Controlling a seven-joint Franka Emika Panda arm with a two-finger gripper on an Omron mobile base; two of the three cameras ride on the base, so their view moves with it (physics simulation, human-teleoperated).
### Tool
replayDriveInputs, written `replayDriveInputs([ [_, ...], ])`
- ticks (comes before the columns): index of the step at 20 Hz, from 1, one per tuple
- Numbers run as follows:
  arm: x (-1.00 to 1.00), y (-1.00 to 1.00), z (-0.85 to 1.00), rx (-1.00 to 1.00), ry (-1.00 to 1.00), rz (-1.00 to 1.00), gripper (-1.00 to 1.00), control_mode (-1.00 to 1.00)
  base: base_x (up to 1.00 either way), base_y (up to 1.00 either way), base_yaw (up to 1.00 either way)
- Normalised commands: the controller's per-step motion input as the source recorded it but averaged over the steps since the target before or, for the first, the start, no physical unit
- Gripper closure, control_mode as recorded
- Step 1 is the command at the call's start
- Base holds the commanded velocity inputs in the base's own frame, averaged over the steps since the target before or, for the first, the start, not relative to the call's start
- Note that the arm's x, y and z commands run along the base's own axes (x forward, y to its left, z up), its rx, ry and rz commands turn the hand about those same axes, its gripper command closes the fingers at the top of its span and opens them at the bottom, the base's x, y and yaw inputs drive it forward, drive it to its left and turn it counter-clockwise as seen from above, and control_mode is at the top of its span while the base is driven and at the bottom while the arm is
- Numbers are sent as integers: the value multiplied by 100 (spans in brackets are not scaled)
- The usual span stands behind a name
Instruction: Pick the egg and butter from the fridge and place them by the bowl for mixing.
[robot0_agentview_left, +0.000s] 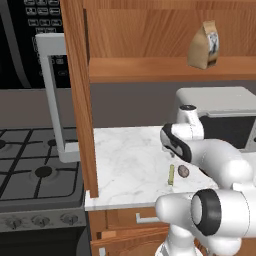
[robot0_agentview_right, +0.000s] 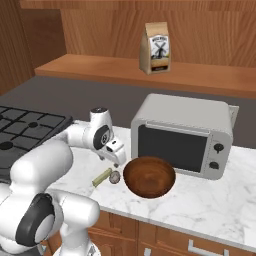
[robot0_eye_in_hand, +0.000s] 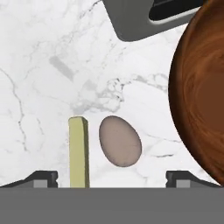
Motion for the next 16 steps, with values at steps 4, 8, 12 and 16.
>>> replayDriveInputs([
  [4,-73,-21,53,0,-2,10,-100,-100,0,0,0],
  [8,-99,-32,50,0,-7,12,-100,-100,0,0,0],
  [12,-100,-23,57,0,-1,12,-100,-100,0,0,0],
  [16,-89,-3,71,-3,0,9,-100,-100,0,0,0],
])
